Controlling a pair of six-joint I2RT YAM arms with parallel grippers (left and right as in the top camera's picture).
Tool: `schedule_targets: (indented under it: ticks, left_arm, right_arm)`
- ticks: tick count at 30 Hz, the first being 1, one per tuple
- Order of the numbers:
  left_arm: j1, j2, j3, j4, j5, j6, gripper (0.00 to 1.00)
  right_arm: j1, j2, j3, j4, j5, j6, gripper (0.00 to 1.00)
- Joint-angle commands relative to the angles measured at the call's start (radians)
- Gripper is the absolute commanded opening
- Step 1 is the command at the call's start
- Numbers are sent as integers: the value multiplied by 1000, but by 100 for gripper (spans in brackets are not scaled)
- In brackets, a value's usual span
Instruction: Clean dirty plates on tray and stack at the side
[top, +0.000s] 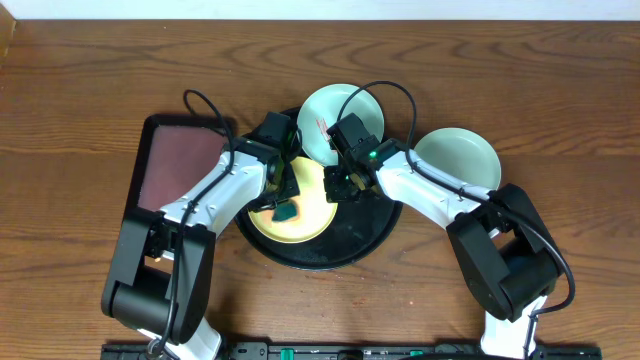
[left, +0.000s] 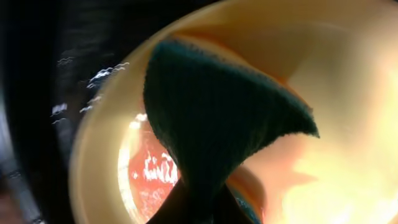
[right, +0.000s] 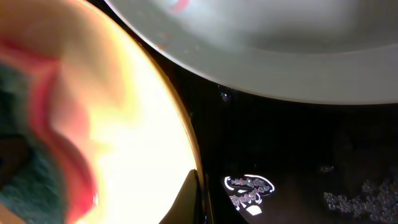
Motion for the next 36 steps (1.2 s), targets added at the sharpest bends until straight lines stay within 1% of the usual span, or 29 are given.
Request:
schedule_targets:
  ticks: [1, 7, 10, 19, 22, 25, 29, 31, 32, 33, 34, 35, 36]
  left_arm:
    - [16, 13, -15, -88, -196, -74, 7]
    - [16, 2, -8, -175, -177, -72, 8]
    - [16, -21, 29, -203, -159, -22, 7]
    - [29, -144, 185, -203, -159, 93, 8]
    - [62, -208, 220, -203, -160, 124, 7]
    - [111, -258, 221, -208, -175, 127, 7]
    - [200, -272, 219, -228, -179, 145, 7]
    - [269, -257, 197, -236, -178, 145, 8]
    - [285, -252, 191, -237, -178, 145, 8]
    - [299, -246, 187, -237, -178, 145, 8]
    - [309, -240, 186, -238, -178, 145, 7]
    - [317, -235, 186, -241, -178, 145, 7]
    - [324, -230, 186, -241, -178, 145, 7]
  right_arm:
    - [-4, 27, 9, -6, 46, 14, 1]
    - [-4, 27, 9, -6, 47, 14, 1]
    - [-4, 27, 9, -6, 46, 14, 1]
    - [-4, 27, 9, -6, 43, 2, 1]
    - [-4, 27, 9, -6, 42, -1, 1]
    - [-4, 27, 9, -5, 43, -1, 2]
    - [-3, 29, 9, 3, 44, -1, 11]
    - [1, 51, 8, 37, 44, -5, 21]
    - [4, 59, 8, 45, 43, -5, 20]
    - [8, 68, 8, 53, 43, -5, 17]
    - [12, 70, 8, 58, 43, -5, 7]
    - [14, 71, 8, 58, 43, -11, 1]
    - [17, 71, 9, 61, 42, -23, 1]
